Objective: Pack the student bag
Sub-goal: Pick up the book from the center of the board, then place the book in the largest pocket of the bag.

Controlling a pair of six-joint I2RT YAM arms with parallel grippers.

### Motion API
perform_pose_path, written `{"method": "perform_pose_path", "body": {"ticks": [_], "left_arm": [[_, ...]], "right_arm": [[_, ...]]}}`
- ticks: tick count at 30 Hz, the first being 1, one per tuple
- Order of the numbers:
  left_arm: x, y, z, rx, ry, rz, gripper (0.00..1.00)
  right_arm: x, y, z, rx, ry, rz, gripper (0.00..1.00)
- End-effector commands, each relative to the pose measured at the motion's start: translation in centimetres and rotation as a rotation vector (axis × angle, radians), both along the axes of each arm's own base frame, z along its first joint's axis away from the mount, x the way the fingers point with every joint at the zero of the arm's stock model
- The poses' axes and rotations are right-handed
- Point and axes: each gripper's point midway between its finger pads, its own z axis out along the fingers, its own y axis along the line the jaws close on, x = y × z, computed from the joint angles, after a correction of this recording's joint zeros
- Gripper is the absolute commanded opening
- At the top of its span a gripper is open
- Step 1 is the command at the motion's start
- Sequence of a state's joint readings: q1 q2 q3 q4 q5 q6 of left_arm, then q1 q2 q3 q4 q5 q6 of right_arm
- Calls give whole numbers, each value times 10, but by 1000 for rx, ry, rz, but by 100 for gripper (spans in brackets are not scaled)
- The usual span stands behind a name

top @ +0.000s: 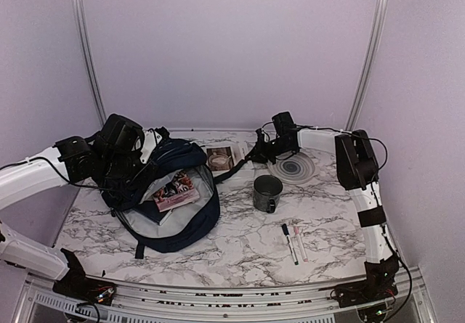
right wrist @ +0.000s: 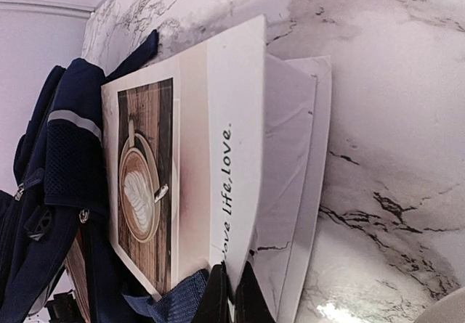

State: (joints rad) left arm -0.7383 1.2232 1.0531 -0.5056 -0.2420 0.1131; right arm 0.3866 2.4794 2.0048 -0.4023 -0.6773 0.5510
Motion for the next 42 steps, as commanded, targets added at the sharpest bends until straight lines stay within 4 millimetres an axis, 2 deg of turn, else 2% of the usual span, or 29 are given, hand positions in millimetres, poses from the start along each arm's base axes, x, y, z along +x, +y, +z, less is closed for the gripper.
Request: {"method": "perform_pose_path", "body": {"ticks": [1, 4, 10, 11, 17, 20, 26, 30, 33, 39, 42], "left_arm": [[10, 6, 22, -31, -60, 44, 0], [13, 12, 25, -26, -77, 70, 0], [22, 31, 34, -36, -105, 151, 0], [23, 33, 36, -42, -110, 161, 0], [26, 45, 46, -55, -145, 213, 0], [30, 58, 52, -69, -166, 256, 0], [31, 65, 58, -90, -179, 282, 0], [30, 67, 65, -115, -197, 290, 0], [28, 66, 72, -143, -216, 278, 0], [23, 62, 81, -184, -232, 250, 0], [22, 62, 84, -194, -236, 248, 0]], "right_arm": [[-11, 19, 30, 94, -30, 65, 0], [-11, 18, 58, 117, -82, 57, 0], [-10, 4, 133, 107, -256, 9, 0], [-13, -1, 133, 92, -260, 0, 0], [-21, -24, 176, 16, -368, -64, 0], [-28, -34, 204, -1, -433, -95, 0], [-54, -58, 259, -27, -530, -153, 0], [-93, -68, 289, -23, -577, -145, 0], [-135, -59, 297, 20, -553, -44, 0], [-227, -27, 276, 121, -334, 217, 0], [-280, 6, 275, 260, -242, 388, 0]]}}
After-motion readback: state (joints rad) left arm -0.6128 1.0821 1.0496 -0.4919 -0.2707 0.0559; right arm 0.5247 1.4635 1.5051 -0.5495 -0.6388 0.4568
